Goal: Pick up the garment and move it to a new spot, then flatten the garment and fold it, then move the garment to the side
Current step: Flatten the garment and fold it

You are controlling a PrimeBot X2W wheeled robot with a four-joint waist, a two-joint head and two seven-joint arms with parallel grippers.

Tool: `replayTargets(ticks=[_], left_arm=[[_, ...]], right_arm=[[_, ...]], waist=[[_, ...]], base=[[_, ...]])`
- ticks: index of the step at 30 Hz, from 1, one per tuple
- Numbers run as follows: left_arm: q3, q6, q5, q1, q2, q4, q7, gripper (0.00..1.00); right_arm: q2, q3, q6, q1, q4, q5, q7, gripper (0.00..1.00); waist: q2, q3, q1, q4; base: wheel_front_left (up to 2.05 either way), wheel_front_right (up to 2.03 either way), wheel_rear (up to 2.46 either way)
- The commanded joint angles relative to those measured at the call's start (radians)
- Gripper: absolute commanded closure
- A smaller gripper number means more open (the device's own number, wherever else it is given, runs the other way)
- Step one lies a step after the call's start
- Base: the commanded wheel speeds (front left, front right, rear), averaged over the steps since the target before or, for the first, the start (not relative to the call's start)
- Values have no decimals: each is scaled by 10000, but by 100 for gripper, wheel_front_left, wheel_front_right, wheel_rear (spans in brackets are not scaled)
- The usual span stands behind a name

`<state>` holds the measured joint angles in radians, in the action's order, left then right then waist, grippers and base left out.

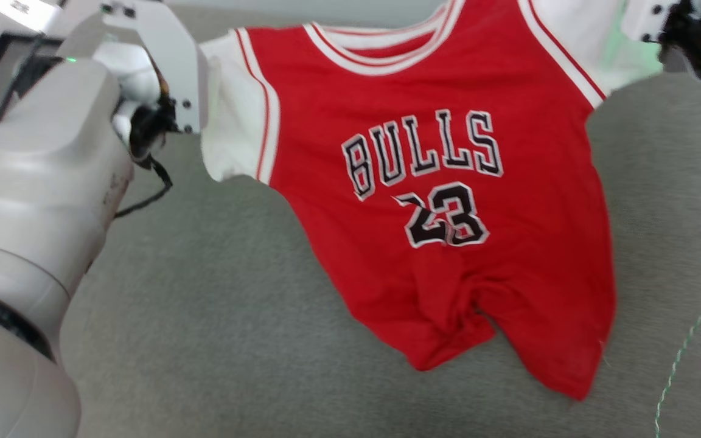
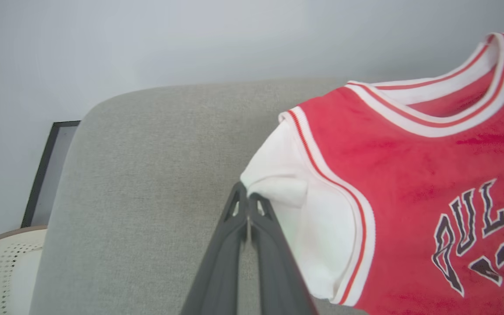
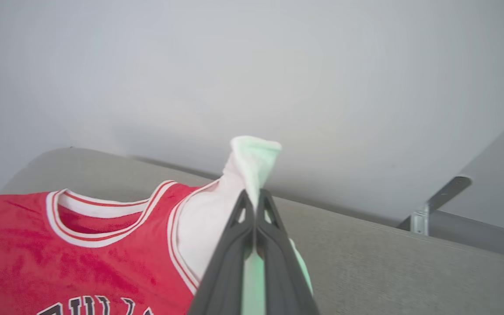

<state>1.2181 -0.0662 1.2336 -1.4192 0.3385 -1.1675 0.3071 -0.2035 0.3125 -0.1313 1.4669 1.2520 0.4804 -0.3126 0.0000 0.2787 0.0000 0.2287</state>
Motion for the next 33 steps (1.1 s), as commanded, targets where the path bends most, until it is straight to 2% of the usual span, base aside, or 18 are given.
replayTargets(ticks=[1, 8, 13, 20, 26, 29, 33], left_arm=[[-93, 127, 66, -81, -20, -183, -51, 100], [-281, 505, -12, -930, -144, -709, -743, 100], [-470, 750, -68, -1584, -119, -880, -1575, 100], [-423, 665, -275, -2347, -72, -973, -2111, 100], [-294, 630, -612, -3345, -98, -973, -2688, 100], [-177, 667, -939, -4257, -76, -924, -3160, 100], [-254, 945, -1169, -5621, -37, -943, -3852, 100]], right_arm=[[201, -37, 10, 83, 67, -188, 405, 100], [951, -365, 10, 631, 328, -1205, 1875, 100], [1189, -903, 10, 1034, 353, -1709, 2795, 100], [1439, -1655, 10, 1310, 371, -2223, 2948, 100], [1479, -2129, 10, 2021, 371, -2726, 3115, 100], [1336, -2496, 10, 2672, 367, -2980, 3533, 100], [1252, -2802, 10, 3584, 205, -3592, 4403, 100]], waist=[[0, -1205, 0, -1282], [0, -2179, 0, -2199], [0, -2572, 0, -2618], [0, -2428, 0, -2973], [0, -1062, 0, -3048], [0, 85, 0, -3018], [0, 1784, 0, -2921]], base=[[0, 0, 0], [0, 0, 0], [0, 0, 0], [0, 0, 0], [0, 0, 0], [0, 0, 0], [0, 0, 0]])
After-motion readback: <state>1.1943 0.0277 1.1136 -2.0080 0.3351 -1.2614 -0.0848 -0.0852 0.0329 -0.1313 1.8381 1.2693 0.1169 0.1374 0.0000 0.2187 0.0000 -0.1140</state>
